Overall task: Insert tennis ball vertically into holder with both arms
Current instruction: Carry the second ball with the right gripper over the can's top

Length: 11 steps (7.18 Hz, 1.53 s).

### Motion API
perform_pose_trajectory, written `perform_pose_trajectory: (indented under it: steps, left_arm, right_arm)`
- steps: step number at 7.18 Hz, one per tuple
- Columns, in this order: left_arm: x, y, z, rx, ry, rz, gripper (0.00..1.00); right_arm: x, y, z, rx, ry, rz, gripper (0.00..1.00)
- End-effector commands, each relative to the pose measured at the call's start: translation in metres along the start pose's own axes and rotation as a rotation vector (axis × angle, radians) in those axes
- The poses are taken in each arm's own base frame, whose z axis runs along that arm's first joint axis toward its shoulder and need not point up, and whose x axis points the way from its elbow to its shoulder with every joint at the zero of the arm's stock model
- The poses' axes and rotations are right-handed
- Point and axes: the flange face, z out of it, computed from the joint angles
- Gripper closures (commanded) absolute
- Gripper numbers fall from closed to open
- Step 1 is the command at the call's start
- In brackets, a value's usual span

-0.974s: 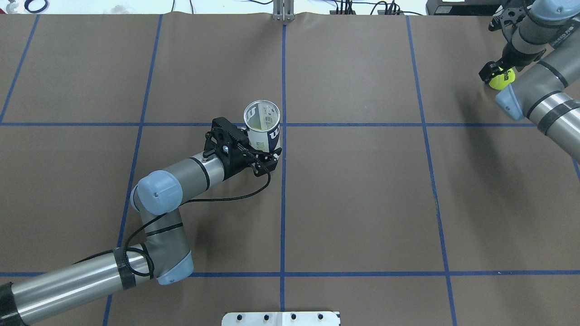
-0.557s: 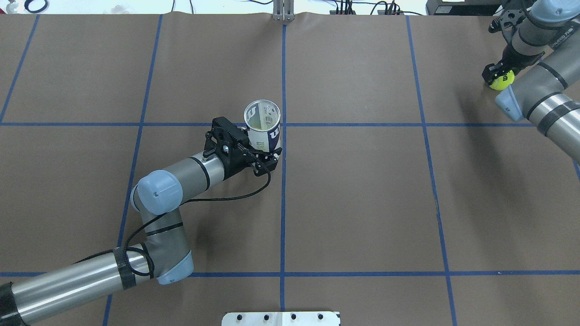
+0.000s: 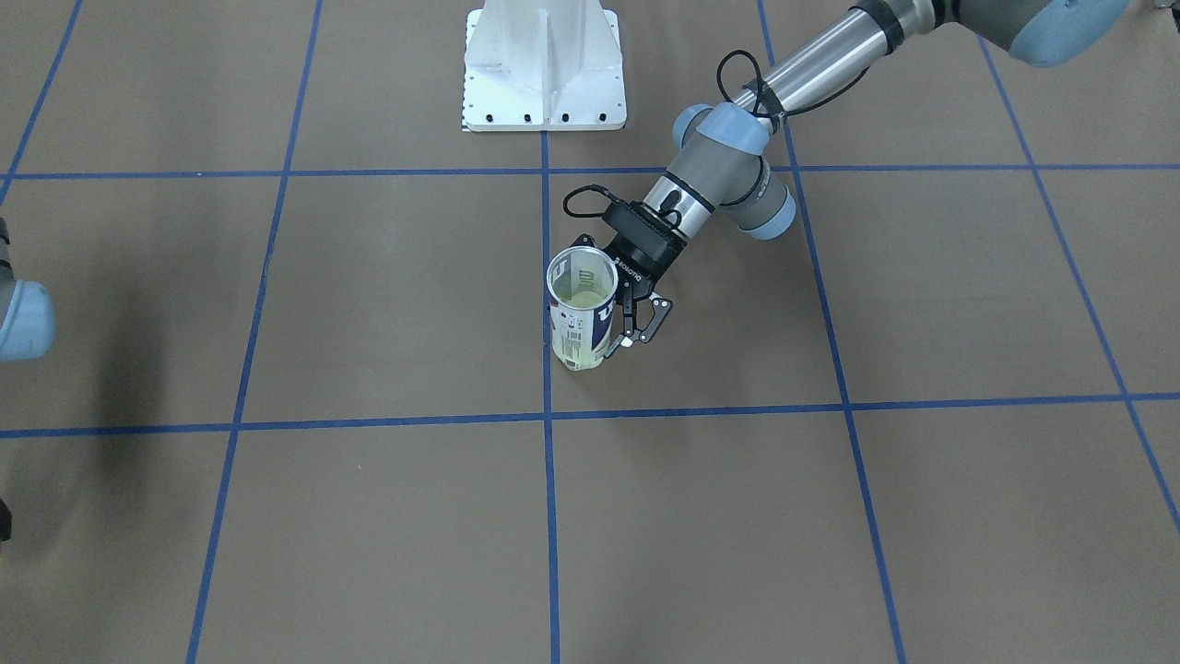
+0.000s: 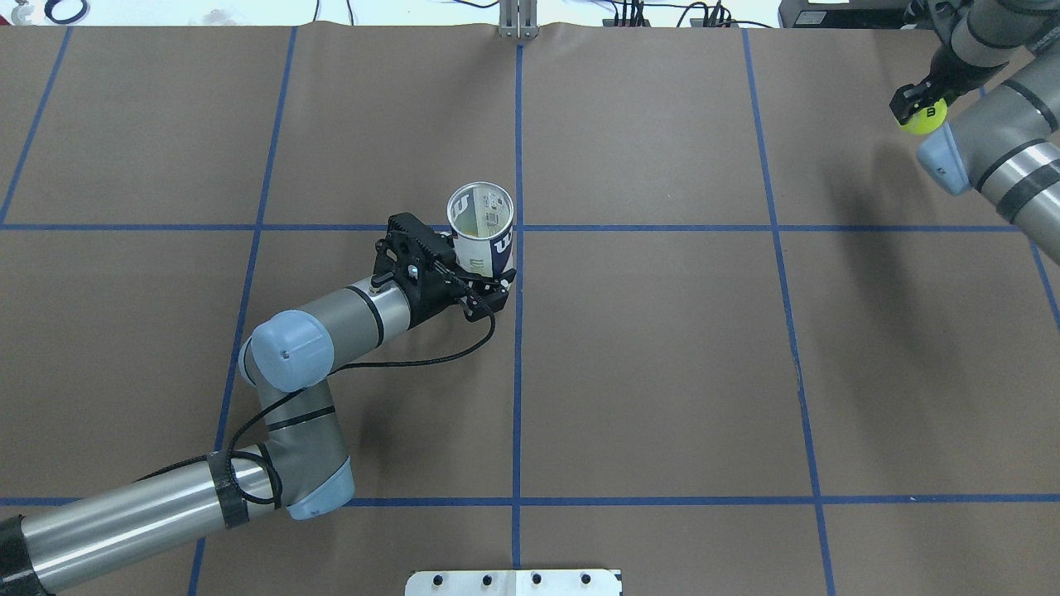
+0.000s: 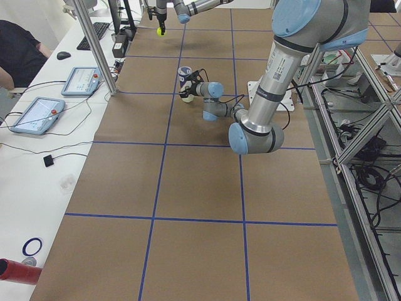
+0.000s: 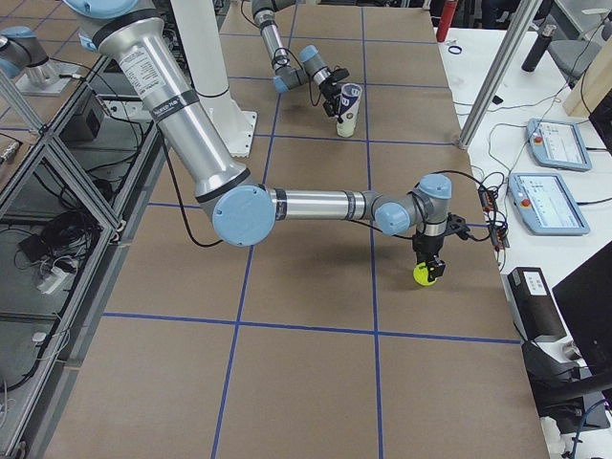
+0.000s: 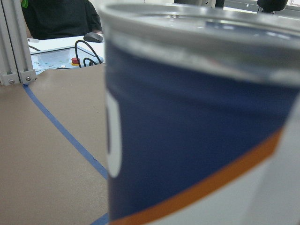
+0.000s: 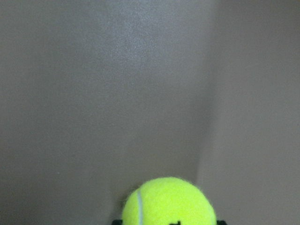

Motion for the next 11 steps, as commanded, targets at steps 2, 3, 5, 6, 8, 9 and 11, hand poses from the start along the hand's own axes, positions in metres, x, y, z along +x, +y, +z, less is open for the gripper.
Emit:
perform_pose_trajectory:
  steps: [2,3,5,6,8,9,11]
  left_arm:
    - [0.0,0.001,0.0,-0.002,0.0,0.0,0.01]
    - [0.003,0.002,0.0,-0.002,0.003,0.0,0.01]
    - [0.001,0.003,0.0,-0.003,0.001,0.0,0.01]
    - [0.001,0.004,-0.001,-0.004,0.0,0.0,0.01]
    - [0.0,0.008,-0.003,-0.007,-0.001,-0.001,0.01]
    - [0.0,0.007,-0.01,-0.001,0.004,-0.003,0.01]
    - [-0.001,0.01,-0.012,-0.005,0.005,-0.002,0.01]
  right_arm:
    - [-0.102,-0.05,-0.11,0.078,-0.24,0.205,1.0]
    - [-0.172,-0.051,-0.13,0.084,-0.301,0.265,1.0]
    - [-0.289,-0.05,-0.169,0.072,-0.413,0.366,1.0]
    - [-0.321,-0.042,-0.187,0.071,-0.458,0.405,1.0]
    - [-0.366,-0.022,-0.229,0.076,-0.539,0.439,1.0]
    - [-0.385,-0.021,-0.243,0.069,-0.566,0.467,1.0]
    - [-0.427,-0.008,-0.275,0.054,-0.633,0.48,1.0]
